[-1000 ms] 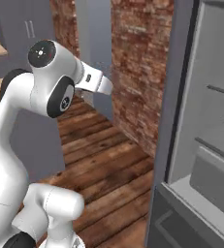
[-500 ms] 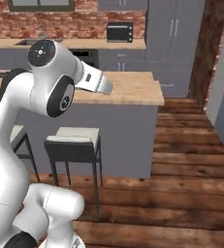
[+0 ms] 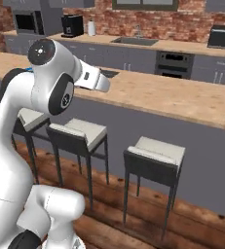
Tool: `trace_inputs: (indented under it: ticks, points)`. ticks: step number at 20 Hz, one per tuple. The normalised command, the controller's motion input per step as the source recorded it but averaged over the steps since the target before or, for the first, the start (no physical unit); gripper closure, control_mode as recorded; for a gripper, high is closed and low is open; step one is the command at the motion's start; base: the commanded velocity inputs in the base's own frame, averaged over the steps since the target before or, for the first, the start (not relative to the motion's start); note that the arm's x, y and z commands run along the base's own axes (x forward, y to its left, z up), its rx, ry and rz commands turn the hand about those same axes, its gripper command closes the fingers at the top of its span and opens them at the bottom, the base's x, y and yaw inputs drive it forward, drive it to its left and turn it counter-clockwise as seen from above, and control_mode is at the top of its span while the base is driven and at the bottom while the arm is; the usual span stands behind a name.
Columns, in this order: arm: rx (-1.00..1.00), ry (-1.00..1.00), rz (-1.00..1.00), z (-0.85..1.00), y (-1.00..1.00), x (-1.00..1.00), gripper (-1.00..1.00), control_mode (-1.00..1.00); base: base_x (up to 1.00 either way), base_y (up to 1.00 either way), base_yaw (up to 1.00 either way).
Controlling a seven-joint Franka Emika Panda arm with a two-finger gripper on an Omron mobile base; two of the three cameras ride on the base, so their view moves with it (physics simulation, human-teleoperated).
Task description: Take the lemon wedge from the fridge and place it on the plate with fish on the dining counter.
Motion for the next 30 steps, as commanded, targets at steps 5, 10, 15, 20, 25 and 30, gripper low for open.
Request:
trace_inputs:
  ticks: [5, 10, 15, 20, 25, 30]
  points:
    - [0.00, 0.00, 0.00, 0.00, 0.00, 0.00, 1.00, 1.00, 0.98, 1.00, 0.14]
    - [0.00, 0.00, 0.00, 0.00, 0.00, 0.00, 1.00, 1.00, 0.99, 1.00, 0.02]
    - [0.00, 0.00, 0.00, 0.00, 0.00, 0.00, 1.00, 1.00, 0.79, 1.00, 0.00]
    - [0.00, 0.00, 0.00, 0.00, 0.00, 0.00, 1.00, 1.00, 0.77, 1.00, 0.00]
    - [0.00, 0.00, 0.00, 0.00, 0.00, 0.00, 1.00, 1.00, 0.88, 1.00, -0.15]
    - [0.00, 0.00, 0.00, 0.00, 0.00, 0.00, 1.00, 1.00, 0.87, 0.98, -0.33]
